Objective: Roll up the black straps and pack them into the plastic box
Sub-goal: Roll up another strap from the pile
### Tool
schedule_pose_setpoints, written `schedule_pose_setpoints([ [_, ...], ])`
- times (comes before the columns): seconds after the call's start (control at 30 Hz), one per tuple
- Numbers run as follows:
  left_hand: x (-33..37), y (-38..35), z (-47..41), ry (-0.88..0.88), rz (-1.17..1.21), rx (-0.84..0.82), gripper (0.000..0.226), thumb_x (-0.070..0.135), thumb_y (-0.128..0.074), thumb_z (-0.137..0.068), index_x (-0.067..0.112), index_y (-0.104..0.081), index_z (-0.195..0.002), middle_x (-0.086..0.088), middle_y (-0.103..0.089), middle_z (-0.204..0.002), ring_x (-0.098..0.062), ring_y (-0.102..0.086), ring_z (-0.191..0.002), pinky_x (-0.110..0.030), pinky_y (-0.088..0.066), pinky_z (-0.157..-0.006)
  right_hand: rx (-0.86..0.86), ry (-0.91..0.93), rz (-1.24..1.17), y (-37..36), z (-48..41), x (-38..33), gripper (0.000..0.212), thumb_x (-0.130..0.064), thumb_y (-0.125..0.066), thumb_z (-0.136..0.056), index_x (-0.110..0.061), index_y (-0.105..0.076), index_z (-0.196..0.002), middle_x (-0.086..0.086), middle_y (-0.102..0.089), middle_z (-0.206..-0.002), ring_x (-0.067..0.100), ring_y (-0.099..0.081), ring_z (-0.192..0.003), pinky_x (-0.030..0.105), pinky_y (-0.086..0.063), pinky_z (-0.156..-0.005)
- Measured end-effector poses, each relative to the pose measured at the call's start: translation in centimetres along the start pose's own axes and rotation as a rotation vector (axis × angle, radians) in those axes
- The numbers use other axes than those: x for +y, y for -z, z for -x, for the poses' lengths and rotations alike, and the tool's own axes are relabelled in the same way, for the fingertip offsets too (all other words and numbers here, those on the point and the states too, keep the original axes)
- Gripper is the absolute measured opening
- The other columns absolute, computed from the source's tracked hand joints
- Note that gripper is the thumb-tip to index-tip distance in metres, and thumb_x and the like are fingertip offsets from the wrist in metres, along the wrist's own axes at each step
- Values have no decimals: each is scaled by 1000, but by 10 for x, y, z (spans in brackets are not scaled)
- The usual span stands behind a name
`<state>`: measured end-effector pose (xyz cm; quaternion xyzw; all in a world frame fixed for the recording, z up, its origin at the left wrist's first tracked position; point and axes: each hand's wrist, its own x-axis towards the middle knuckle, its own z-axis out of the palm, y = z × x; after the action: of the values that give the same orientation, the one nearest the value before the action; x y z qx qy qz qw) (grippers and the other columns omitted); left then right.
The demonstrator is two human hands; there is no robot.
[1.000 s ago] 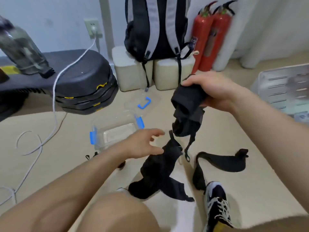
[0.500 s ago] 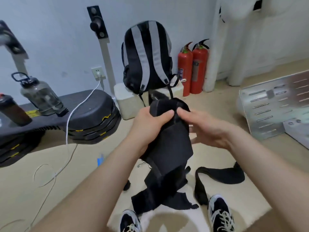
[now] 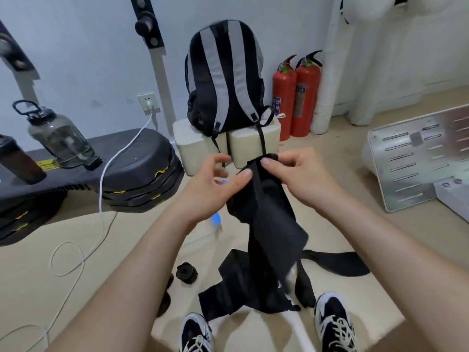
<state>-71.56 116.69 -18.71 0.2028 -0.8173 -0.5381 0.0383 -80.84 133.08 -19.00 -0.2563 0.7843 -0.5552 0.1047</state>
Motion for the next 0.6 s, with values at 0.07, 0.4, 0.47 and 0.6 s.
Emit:
schedule_pose_setpoints([
  [0.07, 1, -9, 4, -81, 25, -70, 52, 56, -76, -73, 34, -62, -117, 5, -68, -112, -10, -69, -98, -31, -57, -83, -81, 19, 29, -3, 2, -5, 28, -29, -62, -97, -6, -77, -87, 24, -72, -87, 36, -69, -76, 52, -54, -76],
  [0.4, 19, -3, 3, -191, -394, 228, 26, 2, -53, -78, 23, -66, -86, 10, -60, -70, -18, -58, -77, -29, -46, -68, -43, 0, -91, 9, -8, -10, 49, -41, -65, -79, 7, -66, -87, 15, -61, -78, 20, -54, -75, 39, -42, -75],
  [0.47, 23, -1, 5, -113, -102, 37, 29, -8, -48, -78, 13, -66, -79, 0, -59, -66, -18, -55, -67, -26, -43, -60, -100, -81, -284, 11, -8, -10, 46, -37, -66, -87, 9, -64, -91, 11, -63, -85, 21, -58, -80, 39, -42, -80],
  [0.6, 22, -3, 7, 4, 331, -52, 28, -13, -44, -75, 8, -64, -76, -9, -56, -68, -22, -53, -66, -28, -41, -60, -565, -370, -755, 8, 4, -4, 54, -56, -41, -97, -17, -66, -123, 7, -68, -127, 22, -63, -120, 44, -45, -106],
])
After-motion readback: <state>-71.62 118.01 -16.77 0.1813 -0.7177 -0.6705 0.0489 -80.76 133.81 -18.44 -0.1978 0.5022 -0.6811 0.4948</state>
